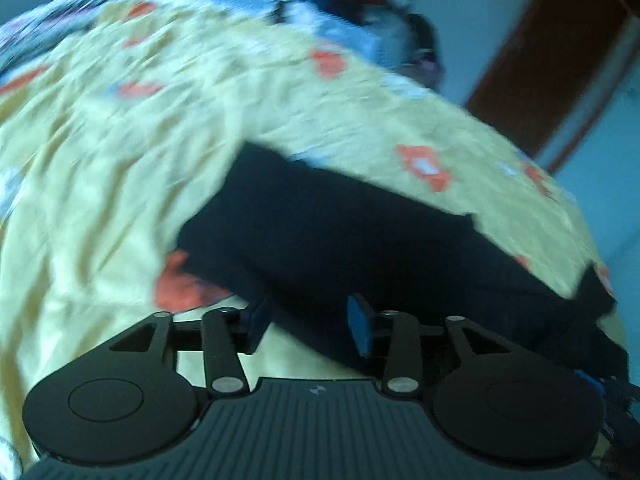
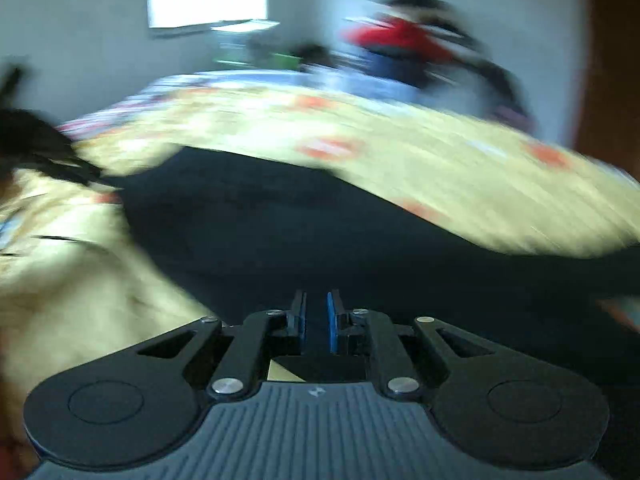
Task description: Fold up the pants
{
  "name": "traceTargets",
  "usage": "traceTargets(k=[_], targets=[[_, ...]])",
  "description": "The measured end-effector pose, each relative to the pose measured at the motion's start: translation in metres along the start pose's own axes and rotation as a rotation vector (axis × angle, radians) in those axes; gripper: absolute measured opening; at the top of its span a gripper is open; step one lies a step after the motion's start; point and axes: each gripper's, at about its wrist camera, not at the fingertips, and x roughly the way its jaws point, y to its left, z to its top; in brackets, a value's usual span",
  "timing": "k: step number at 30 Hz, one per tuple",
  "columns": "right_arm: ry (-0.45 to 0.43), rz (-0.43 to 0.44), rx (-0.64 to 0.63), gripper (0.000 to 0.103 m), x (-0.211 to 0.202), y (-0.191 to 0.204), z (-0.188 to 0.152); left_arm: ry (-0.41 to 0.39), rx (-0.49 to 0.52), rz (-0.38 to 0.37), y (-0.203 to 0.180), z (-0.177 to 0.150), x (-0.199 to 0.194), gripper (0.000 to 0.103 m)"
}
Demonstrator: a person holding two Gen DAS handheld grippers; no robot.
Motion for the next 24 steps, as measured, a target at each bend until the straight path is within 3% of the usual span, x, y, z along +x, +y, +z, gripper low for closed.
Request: traceTargets(k=[2,5,8,11,14,18,21,24], targets=[[0.083,-0.094,0.090,0.010,-0.006,-0.031,-0.019,-0.002,0.087,-0.094,-0.029,0.002,0.004,0.063],[0.079,-0.043,0.169,0.011,-0.031,-0.049,-0.035,0.048,0.206,-0.252,-0.080,-0.002,0.024,0.067],[0.015,-0.085,0.197,0.011,-0.052,-0.058,-0.027,0.093,0.399,-0.387,-0.137,-0.018,0.051,0.069],[-0.064,-0.167,0.226,0.011,-0.063,-0.081,-0.005,0.076,0.590,-0.411,-0.180,-0.043,0.068,0.069],[-0.121,-0.227,0.291,0.011,-0.062,-0.118,0.023,0.077,0.719,-0.423,-0.204,-0.061,0.082,0.069],[-0.120,-0.269,0.429,0.018,-0.039,-0.177,0.055,0.117,0.750,-0.441,-0.212,-0.076,0.099,0.065],[-0.056,-0.361,0.461,0.018,-0.005,-0.210,0.075,0.133,0.731,-0.436,-0.213,-0.080,0.111,0.052],[0.022,-0.465,0.510,0.018,0.030,-0.238,0.089,0.103,0.727,-0.429,-0.216,-0.079,0.114,0.049]])
